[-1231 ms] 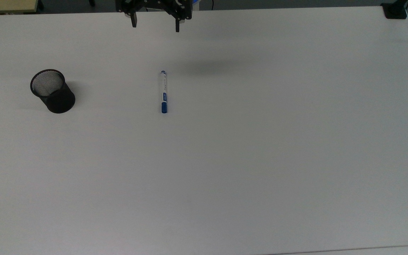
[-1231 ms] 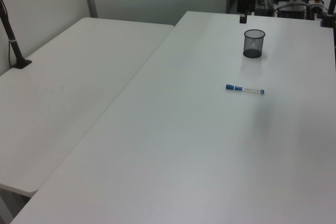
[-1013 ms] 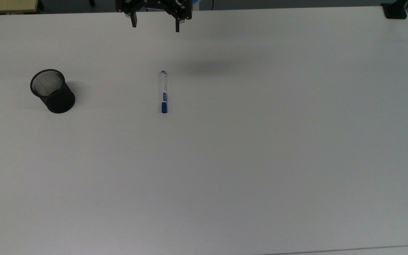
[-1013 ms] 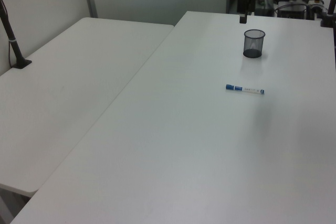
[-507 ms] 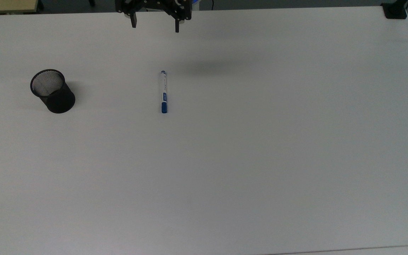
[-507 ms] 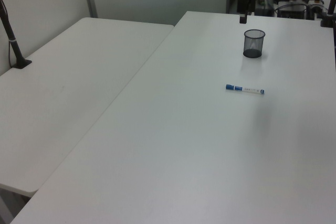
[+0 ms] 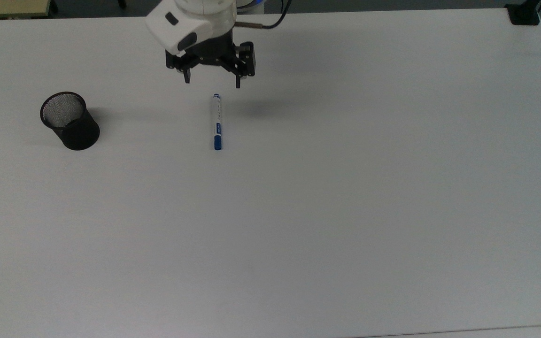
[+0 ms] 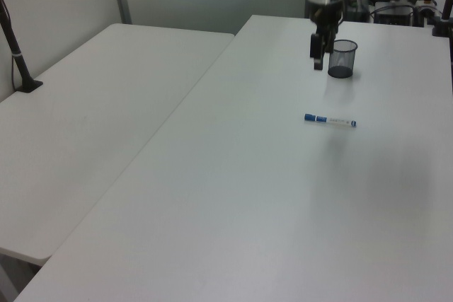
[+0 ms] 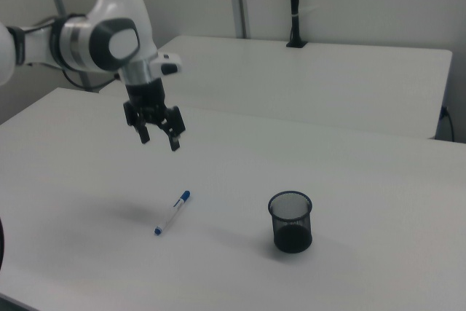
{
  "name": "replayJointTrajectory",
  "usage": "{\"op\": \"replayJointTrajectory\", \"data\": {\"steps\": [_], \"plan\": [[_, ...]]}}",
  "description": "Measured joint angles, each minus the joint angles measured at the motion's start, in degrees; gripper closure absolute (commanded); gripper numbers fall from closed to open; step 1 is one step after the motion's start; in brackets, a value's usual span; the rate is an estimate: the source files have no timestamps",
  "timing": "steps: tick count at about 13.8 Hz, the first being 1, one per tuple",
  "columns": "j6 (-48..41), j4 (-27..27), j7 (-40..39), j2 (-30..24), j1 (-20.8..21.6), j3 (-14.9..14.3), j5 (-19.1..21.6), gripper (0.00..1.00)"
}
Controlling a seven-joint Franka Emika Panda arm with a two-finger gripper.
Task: Insert the marker
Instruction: 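Close the gripper around the marker's middle, then lift the marker and carry it over the black mesh pen cup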
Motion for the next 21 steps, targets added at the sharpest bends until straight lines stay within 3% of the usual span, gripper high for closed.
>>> {"op": "replayJointTrajectory", "data": {"steps": [4, 8, 14, 17, 21], "plan": [[6.8, -3.2, 0.0, 4.8, 0.0, 0.0, -0.2, 0.09], [10.7, -4.6, 0.0, 9.8, -0.3, 0.0, -2.6, 0.28], [18.1, -8.1, 0.0, 12.1, -1.1, 0.0, -2.8, 0.82], [18.1, -8.1, 0.0, 12.1, -1.1, 0.0, -2.8, 0.91], [18.4, -7.8, 0.2, 12.0, -1.1, 0.0, -2.8, 0.90]]}}
